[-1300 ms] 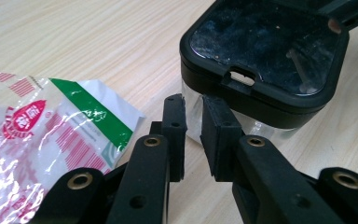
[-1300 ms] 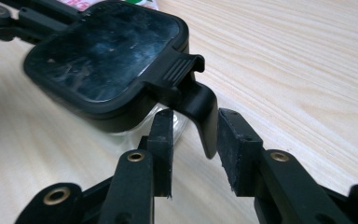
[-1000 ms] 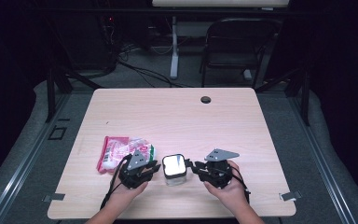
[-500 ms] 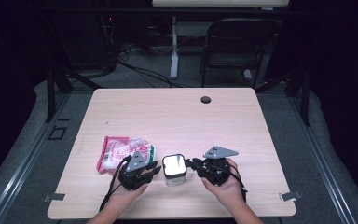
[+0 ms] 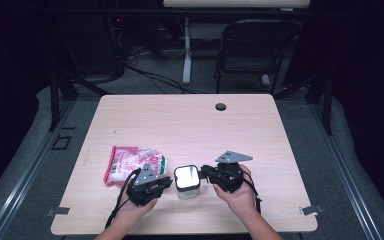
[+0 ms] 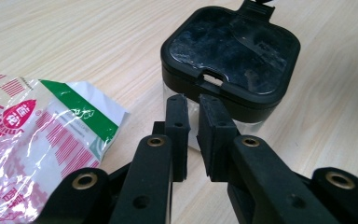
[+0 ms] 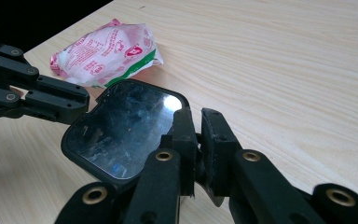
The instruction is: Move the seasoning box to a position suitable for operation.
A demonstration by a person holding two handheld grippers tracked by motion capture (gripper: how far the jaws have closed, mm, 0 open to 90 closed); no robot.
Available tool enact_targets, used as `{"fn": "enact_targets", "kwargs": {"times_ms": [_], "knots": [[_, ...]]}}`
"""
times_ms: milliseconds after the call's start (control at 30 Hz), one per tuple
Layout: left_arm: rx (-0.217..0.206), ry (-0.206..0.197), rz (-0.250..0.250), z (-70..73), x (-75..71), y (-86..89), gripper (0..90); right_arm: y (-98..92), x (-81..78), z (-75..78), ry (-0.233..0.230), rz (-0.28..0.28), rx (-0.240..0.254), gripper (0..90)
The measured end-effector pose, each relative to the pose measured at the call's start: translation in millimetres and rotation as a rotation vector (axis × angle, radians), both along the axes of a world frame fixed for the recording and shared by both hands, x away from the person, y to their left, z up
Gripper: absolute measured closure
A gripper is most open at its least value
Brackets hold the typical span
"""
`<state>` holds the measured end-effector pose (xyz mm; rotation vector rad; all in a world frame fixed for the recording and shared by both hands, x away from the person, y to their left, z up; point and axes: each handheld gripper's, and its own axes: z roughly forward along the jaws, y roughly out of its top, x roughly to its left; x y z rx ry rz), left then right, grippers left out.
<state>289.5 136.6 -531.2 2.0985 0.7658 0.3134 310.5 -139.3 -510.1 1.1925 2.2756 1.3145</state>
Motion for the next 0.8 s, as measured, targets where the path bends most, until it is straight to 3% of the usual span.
{"fn": "enact_targets", "kwargs": {"times_ms": [467, 800], "knots": [[0.015, 0.019, -0.05, -1.3, -4.2, -6.4, 88.6, 2.9, -1.2, -1.1, -0.007, 0.008, 0.0, 85.7], [0.007, 0.024, -0.054, -0.5, -4.9, -6.3, 89.1, 2.2, -2.4, -3.1, -0.01, 0.0, 0.024, 86.0]]}}
